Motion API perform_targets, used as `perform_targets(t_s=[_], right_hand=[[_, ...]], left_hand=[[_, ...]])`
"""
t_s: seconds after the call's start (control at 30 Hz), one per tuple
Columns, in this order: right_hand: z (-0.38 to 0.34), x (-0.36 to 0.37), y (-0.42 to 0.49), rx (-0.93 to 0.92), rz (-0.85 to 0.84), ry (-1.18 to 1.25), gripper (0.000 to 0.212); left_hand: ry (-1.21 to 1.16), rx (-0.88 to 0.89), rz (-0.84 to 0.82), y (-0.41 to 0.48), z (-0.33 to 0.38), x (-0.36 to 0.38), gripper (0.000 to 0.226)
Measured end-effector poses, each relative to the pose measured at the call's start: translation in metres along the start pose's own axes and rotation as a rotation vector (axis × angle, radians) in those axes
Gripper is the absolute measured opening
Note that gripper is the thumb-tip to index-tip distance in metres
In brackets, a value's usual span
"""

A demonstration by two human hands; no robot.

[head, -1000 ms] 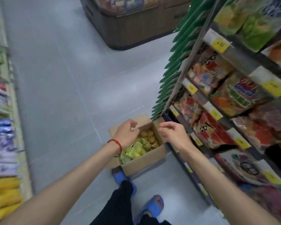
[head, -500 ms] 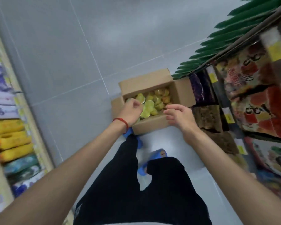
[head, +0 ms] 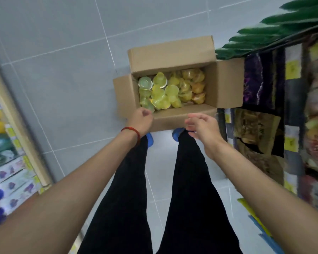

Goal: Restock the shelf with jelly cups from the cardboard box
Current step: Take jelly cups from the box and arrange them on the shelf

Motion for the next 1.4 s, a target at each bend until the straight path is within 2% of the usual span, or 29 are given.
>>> perform_targets(t_s=[0.1, 0.23, 0.33, 0.47, 0.67, 0.83, 0.93, 1.1, 1.27, 1.4], right_hand=[[0.005, -0.004, 0.046, 0.021, -0.012, -0.088, 0.016], [0.006, -0.015, 0.106, 0.014, -0.031, -0.165, 0.016], [0.004, -0.022, 0.152, 0.022, -0.015, -0.177, 0.019], [0.002, -0.030, 0.210, 0.023, 0.039, -0.207, 0.016], [-0.002, -0.031, 0.295, 0.007, 0.088, -0.237, 0.009], [-0.003, -0.020, 0.368, 0.000, 0.139, -0.307, 0.028], [-0.007, -0.021, 0.390, -0.003, 0.255, -0.369, 0.056], [0.000, -0.012, 0.423, 0.047, 0.225, -0.591, 0.095], [0.005, -0.006, 0.434, -0.002, 0.336, -0.716, 0.114], [0.007, -0.007, 0.438, -0.025, 0.371, -0.800, 0.113]], left_hand=[[-0.039, -0.060, 0.057, 0.034, -0.013, 0.024, 0.022], [0.000, -0.098, 0.040, 0.087, -0.034, 0.071, 0.012], [0.029, -0.124, 0.019, 0.125, -0.050, 0.101, 0.023], [0.025, -0.140, 0.004, 0.153, -0.061, 0.126, 0.018], [0.091, -0.089, 0.078, 0.205, -0.078, 0.136, 0.021], [0.150, 0.021, 0.112, 0.265, -0.092, 0.157, 0.020], [0.174, 0.101, 0.059, 0.296, -0.090, 0.184, 0.024], [0.284, 0.091, -0.041, 0.346, -0.081, 0.237, 0.037], [0.438, 0.024, -0.063, 0.365, -0.077, 0.257, 0.048], [0.474, 0.010, -0.062, 0.366, -0.078, 0.251, 0.051]])
Point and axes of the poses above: each hand's wrist, its own y-axis towards the middle knuckle, its own x-axis out of the palm, z = x × y, the point moved 5 cm from there along y, towards the middle knuckle, and after that the axes turned 10 degrees about x, right-handed, at the moved point
